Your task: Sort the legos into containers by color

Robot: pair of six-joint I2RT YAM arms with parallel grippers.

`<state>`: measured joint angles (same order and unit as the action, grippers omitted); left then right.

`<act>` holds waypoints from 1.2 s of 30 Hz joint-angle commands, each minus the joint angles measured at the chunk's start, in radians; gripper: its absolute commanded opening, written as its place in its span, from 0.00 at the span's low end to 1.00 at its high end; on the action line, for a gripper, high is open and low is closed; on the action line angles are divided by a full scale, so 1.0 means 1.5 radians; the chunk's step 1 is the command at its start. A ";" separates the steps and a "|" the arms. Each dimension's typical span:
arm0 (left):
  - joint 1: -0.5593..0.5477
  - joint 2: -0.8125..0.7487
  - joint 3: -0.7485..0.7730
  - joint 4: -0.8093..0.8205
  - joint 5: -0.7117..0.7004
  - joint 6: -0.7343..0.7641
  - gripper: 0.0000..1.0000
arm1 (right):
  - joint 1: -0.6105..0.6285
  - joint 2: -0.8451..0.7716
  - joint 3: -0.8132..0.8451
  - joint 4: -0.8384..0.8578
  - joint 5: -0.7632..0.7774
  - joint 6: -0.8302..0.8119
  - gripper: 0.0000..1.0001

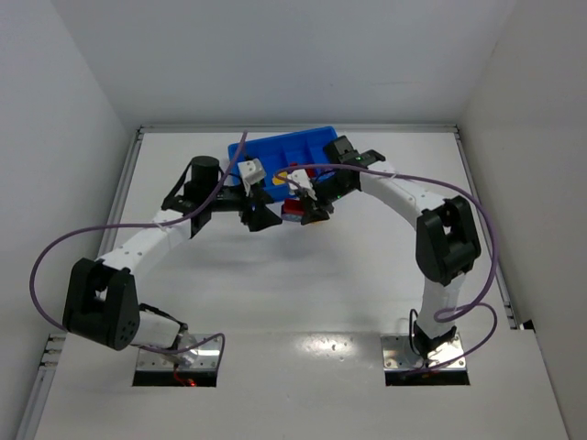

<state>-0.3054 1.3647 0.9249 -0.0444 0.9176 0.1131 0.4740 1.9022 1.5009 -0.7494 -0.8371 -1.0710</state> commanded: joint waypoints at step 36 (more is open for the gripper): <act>-0.021 0.017 0.013 0.067 0.073 0.145 0.46 | 0.048 -0.097 0.009 -0.005 -0.067 0.008 0.12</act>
<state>-0.3279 1.3838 0.9253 -0.0345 1.0149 0.3405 0.5316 1.7958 1.5009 -0.7673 -0.8658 -1.0679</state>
